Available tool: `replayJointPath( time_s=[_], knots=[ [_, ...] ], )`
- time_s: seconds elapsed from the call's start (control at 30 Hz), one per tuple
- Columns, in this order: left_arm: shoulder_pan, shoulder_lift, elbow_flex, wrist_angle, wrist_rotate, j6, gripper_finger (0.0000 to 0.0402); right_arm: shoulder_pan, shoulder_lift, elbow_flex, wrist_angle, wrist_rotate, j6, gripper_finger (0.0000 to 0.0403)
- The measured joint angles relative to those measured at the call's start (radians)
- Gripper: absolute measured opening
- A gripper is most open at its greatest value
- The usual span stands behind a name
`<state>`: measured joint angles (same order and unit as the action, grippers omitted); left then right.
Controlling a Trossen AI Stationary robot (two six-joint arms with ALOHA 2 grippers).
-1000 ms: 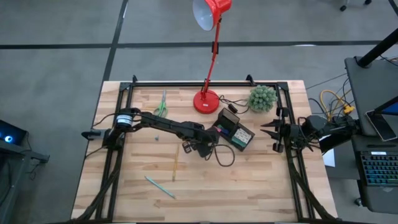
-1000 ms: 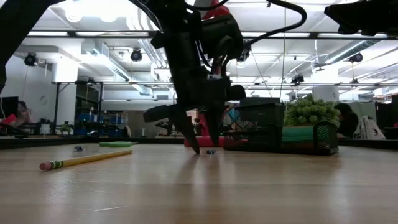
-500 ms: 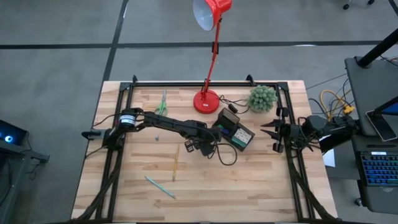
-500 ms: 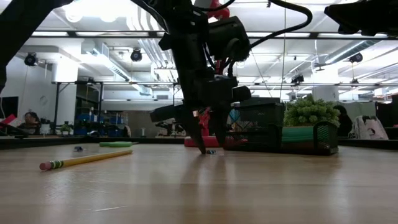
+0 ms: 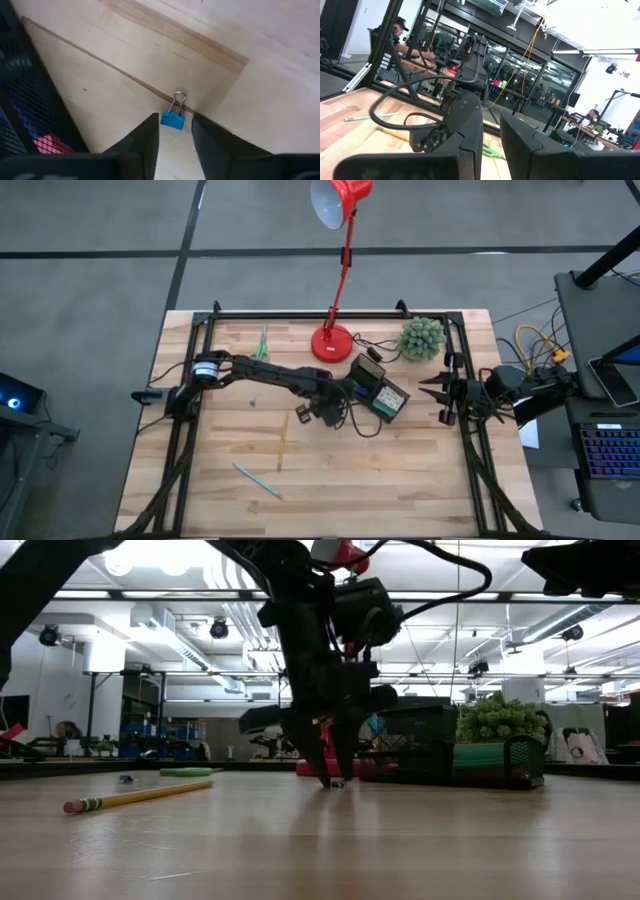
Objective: Pick and place office supplies into organizer
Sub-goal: Put the right binder clip into the desk organizer
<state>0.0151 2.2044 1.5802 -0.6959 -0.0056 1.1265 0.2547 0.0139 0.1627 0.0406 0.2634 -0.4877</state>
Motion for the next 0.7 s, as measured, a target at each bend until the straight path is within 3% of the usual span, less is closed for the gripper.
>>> replayJointPath(
  time_s=[0.23,0.7],
  knots=[
    [0.007,-0.001,-0.004,0.009,0.022,-0.028,0.0066,0.0,0.0,0.0,0.0,0.0,0.004,0.0056],
    [0.006,-0.002,0.005,0.012,0.033,-0.182,0.0063,0.0,0.0,0.0,0.0,0.0,0.005,0.0056]
  ],
)
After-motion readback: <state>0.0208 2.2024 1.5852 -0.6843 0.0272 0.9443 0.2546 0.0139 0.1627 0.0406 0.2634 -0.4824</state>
